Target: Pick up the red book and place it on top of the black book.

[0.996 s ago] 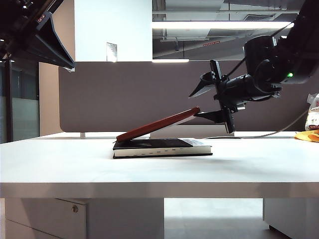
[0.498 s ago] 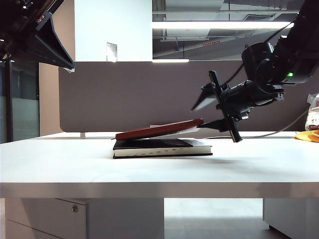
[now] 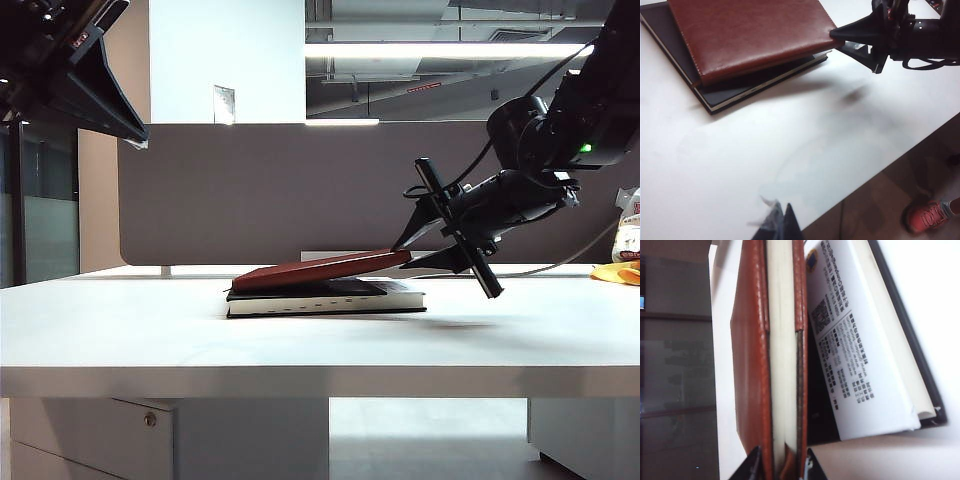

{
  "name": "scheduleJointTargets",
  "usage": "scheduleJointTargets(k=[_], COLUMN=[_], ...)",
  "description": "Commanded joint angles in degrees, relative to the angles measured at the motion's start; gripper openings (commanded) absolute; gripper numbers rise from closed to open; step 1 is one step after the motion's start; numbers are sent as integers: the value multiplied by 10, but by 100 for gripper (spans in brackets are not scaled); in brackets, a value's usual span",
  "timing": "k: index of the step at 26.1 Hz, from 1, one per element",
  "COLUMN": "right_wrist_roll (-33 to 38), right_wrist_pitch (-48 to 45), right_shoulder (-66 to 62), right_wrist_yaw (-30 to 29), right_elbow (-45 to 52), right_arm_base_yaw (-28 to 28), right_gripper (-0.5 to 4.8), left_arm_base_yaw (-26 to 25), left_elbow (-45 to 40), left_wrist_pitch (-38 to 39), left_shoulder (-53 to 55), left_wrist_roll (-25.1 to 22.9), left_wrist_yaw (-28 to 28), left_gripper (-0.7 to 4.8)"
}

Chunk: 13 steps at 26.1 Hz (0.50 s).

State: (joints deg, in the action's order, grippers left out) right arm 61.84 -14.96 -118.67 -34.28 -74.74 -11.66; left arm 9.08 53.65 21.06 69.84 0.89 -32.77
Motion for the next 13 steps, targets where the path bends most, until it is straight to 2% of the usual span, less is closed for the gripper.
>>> scheduleJointTargets(k=[1,2,3,13], right_wrist_roll=[-24,-23,-23,-34], right_wrist_pitch=[-2,-2,-2,-7], right_shoulder=[12,12,12,12], right_wrist_yaw=[-5,-6,-6,-4], right_elbow=[-4,-4,-4,-7], right_arm_base_yaw=[5,7,10,17], right_gripper=[160,229,247,252], left_arm_base_yaw=[0,0,0,0], left_elbow=[2,2,2,5], left_wrist_pitch=[3,5,5,7], left_shoulder=[-1,-2,-2,-2], left_wrist_roll=[-5,-5,-5,-5], left_wrist_yaw=[-8,-9,-9,-9], left_gripper=[-5,-5,-5,-5])
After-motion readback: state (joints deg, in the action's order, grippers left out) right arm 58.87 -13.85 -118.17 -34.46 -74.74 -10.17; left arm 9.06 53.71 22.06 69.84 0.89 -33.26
